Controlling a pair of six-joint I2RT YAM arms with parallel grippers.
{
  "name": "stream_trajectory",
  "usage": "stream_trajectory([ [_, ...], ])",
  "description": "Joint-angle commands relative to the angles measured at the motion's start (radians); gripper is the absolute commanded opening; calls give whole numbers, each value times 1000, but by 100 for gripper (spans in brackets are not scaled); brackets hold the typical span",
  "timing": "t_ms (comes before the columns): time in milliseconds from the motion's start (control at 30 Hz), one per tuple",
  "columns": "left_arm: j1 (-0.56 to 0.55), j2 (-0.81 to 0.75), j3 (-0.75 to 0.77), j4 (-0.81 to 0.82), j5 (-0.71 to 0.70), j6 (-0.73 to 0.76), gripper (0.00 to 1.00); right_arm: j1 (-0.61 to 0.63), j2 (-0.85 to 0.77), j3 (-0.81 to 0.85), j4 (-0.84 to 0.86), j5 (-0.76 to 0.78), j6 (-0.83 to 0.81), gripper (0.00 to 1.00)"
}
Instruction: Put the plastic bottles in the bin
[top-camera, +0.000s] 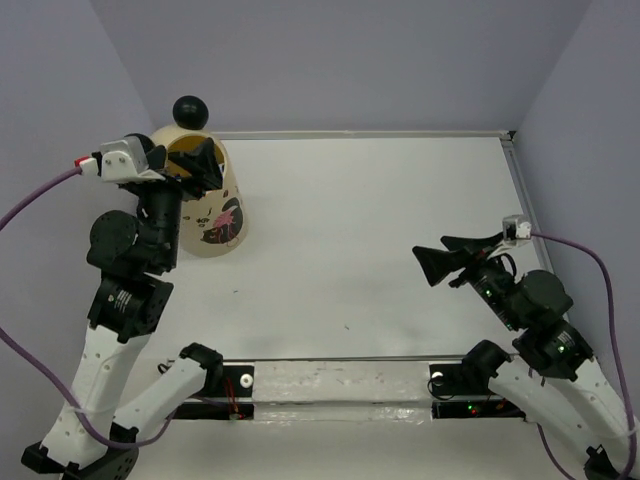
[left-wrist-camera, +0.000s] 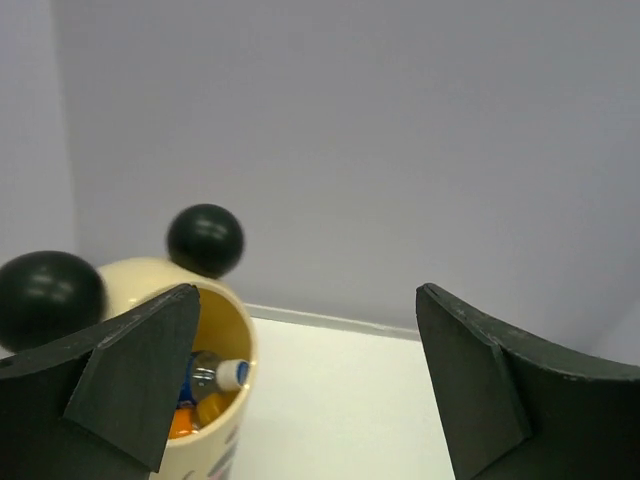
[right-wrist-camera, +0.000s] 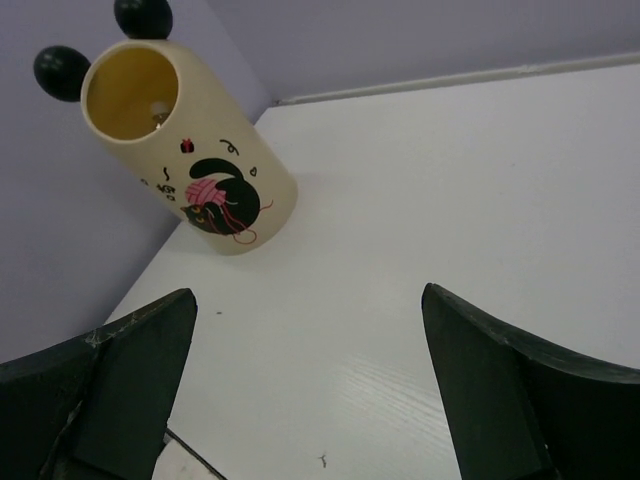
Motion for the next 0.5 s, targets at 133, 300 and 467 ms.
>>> stream_trajectory([
  [133, 1, -156, -108, -167, 568, -154, 99, -2, -62, 272, -201, 156, -111, 100],
  [300, 1, -270, -183, -136, 674, -194, 99, -2, -134, 378, -238, 239, -134, 100],
  [467, 1, -336, -241, -133, 688, -197, 99, -2, -157, 343, -240, 239, -104, 100],
])
